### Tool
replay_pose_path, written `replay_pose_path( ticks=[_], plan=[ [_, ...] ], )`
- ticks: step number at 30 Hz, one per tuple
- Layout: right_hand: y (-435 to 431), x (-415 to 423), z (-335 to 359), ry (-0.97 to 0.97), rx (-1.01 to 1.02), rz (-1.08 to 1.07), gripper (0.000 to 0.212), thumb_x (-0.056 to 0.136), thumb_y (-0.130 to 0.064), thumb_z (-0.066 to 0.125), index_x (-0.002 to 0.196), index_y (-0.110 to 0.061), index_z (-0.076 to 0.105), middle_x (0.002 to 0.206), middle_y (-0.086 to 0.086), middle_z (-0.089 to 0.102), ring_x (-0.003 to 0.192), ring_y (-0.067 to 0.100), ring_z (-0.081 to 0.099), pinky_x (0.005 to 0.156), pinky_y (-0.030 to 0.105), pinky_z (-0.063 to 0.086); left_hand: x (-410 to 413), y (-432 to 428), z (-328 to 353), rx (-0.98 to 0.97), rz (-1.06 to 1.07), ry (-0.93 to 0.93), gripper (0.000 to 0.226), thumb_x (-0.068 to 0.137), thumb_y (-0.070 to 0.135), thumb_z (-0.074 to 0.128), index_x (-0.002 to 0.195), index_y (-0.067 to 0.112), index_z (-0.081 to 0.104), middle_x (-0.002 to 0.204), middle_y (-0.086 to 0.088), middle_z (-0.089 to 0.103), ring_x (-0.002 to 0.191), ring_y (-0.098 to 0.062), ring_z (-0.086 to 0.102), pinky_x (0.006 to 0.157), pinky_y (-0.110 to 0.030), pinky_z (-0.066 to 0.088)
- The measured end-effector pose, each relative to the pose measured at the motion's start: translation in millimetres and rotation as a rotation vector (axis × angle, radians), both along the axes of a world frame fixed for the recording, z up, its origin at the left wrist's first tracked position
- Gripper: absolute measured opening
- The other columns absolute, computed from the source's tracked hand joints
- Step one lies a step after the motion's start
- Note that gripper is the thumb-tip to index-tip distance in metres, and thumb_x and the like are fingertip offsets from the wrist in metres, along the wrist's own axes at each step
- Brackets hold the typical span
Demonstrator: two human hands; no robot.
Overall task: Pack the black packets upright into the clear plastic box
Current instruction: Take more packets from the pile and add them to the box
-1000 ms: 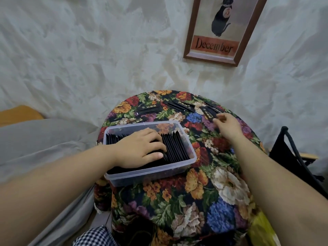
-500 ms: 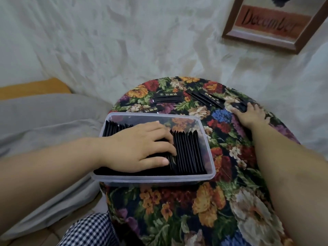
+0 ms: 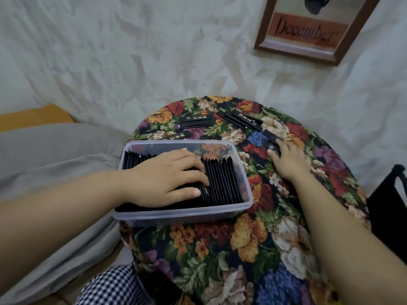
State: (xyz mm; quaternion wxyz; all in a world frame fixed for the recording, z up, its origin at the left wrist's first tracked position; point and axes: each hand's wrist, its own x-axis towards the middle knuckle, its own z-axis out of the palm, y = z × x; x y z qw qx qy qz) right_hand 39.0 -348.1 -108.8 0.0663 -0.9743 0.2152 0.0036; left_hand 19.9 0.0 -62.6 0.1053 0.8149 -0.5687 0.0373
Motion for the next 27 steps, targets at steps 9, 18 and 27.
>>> replay_pose_path(
  ticks=[9,18,27],
  plan=[
    [64,-134,-7,0.04,-0.027,0.096,0.061,0.096,-0.057,0.022,0.152,-0.035,0.009,0.159,-0.005,0.011,0.146,0.019,0.01,0.116,0.039,0.011,-2,0,3,0.003,-0.008,0.012,0.056,0.097,0.056,0.015,0.118,0.026,0.058,0.118,0.002,0.054,0.112,-0.016,0.042,0.102,-0.031,0.025],
    [40,-113,27,0.187,0.191,0.203,0.109,0.074,-0.062,0.067,0.153,-0.023,0.004,0.161,0.0,-0.002,0.148,0.021,0.0,0.119,0.047,0.005,-3,-1,8,0.104,0.019,0.058,0.083,0.083,0.072,-0.004,0.127,0.03,0.052,0.128,0.005,0.048,0.123,-0.013,0.036,0.108,-0.029,0.022],
    [36,-98,37,0.174,0.228,0.136,0.058,0.085,-0.032,0.07,0.137,-0.016,0.048,0.131,0.008,0.053,0.109,0.025,0.053,0.089,0.033,0.043,-3,-2,15,0.156,0.02,0.084,0.091,0.075,0.076,-0.008,0.131,0.033,0.048,0.134,0.008,0.042,0.126,-0.01,0.031,0.103,-0.019,0.014]
  ],
)
